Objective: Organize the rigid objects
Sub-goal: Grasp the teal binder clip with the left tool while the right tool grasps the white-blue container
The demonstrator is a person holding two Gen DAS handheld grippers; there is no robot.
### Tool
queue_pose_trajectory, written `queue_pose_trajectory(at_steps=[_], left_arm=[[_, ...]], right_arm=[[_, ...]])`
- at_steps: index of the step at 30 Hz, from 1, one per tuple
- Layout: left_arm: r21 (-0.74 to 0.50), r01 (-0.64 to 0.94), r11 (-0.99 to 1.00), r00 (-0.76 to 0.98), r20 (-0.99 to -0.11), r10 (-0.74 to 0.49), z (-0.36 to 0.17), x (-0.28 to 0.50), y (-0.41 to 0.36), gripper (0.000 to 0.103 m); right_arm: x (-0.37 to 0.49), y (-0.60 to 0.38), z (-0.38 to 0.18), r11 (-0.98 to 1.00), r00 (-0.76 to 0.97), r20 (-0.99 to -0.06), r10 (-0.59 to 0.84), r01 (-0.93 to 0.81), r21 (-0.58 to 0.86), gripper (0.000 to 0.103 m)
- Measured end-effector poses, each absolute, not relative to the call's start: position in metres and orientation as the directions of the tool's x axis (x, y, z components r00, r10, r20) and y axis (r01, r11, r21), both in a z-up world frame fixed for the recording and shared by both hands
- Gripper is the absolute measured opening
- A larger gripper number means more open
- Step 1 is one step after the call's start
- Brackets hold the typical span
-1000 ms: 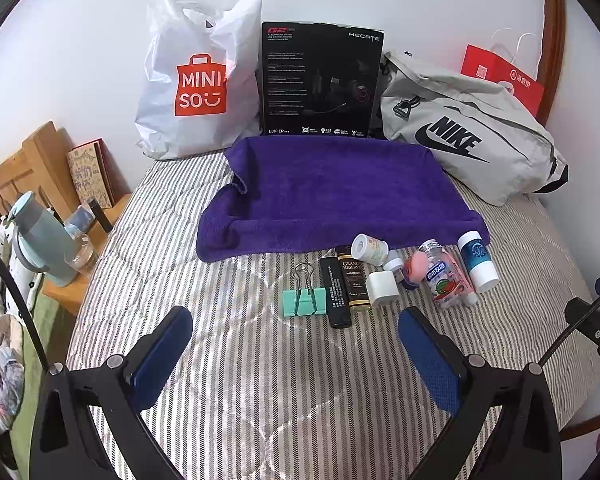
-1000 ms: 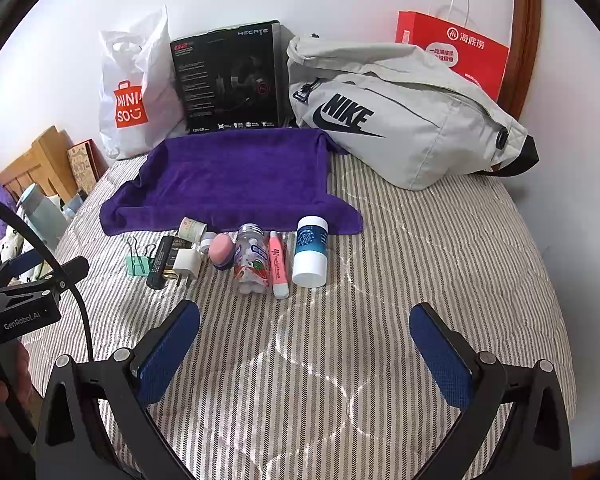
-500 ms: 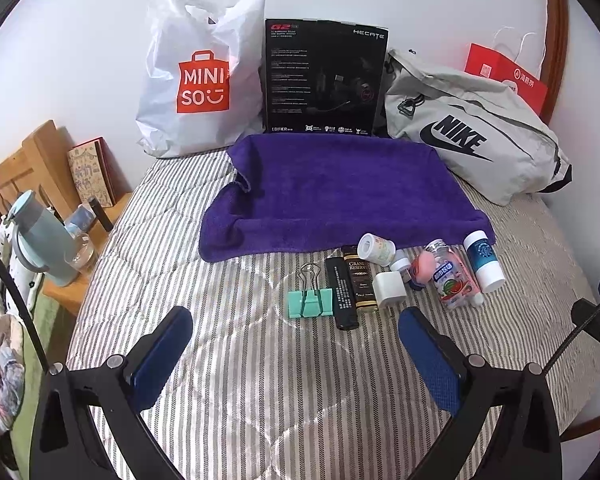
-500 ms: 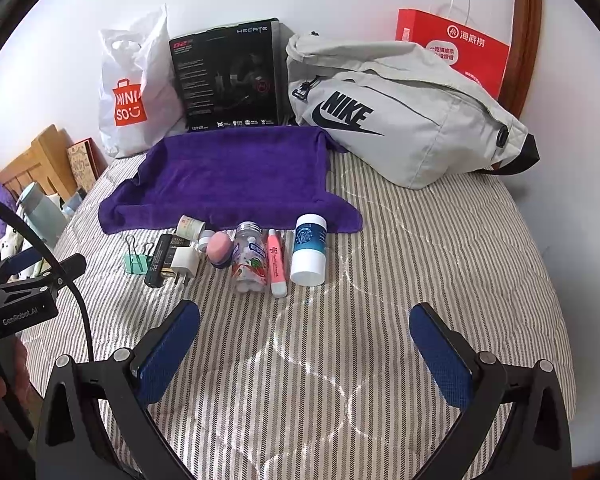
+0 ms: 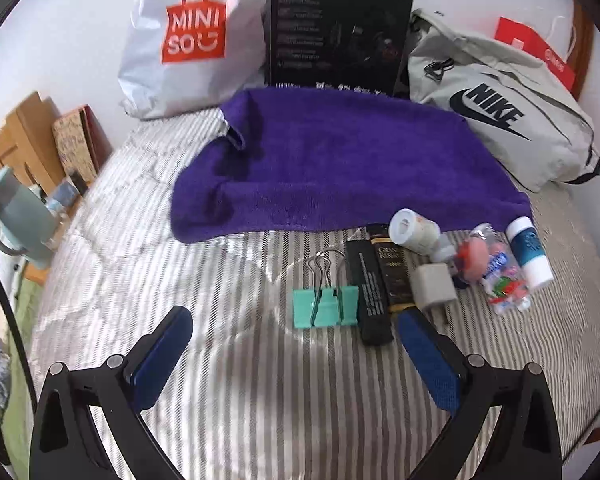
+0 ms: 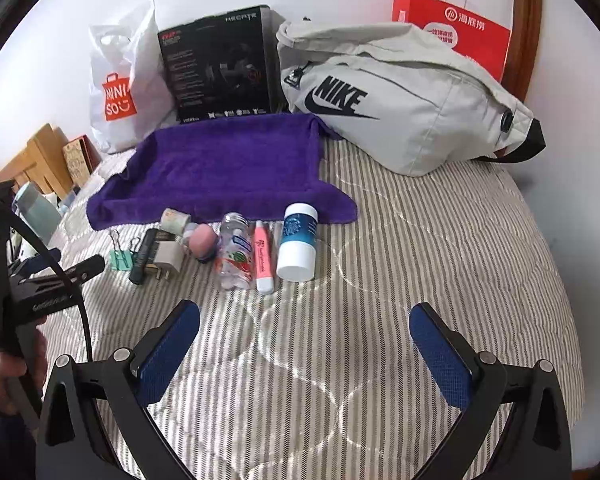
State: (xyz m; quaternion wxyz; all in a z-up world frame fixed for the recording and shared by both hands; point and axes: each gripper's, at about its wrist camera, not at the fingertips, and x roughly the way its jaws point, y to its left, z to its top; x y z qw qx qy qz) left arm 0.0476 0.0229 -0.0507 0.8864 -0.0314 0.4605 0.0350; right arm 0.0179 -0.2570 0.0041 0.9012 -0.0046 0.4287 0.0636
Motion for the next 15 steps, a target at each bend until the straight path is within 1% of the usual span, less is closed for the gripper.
queue_pose_trajectory(at_steps=[5,9,12,15], left_arm=[[-0.039,-0.108,0.993,0.549,-0.835,0.027,-0.069,0.065,0.026,0.103],[-0.019,-0.118,0.993,0.537,-0.842,0.048,-0.079,0.073,0.031,0.103],[-0.035,-0.126,0.991,0.542,-0.84,0.039,-0.08,0.076,0.039,0.103],[-0.024,-0.126,0.992,0.542,-0.839,0.048,-0.079,0.077,0.044,0.103]], right_arm=[[0.028,-0.265,-0.011,0.991,0.594,-0.794,0.129,-0.114,0.076,0.103],[0.037,-0.27,-0.024,0.992,0.567,-0.816,0.116,-0.104,0.068,0.103],[0.043,-0.273,-0.03,0.993,0.554,-0.825,0.111,-0.095,0.07,0.103],[0.048,-0.274,-0.032,0.993,0.551,-0.828,0.107,-0.093,0.066,0.103]])
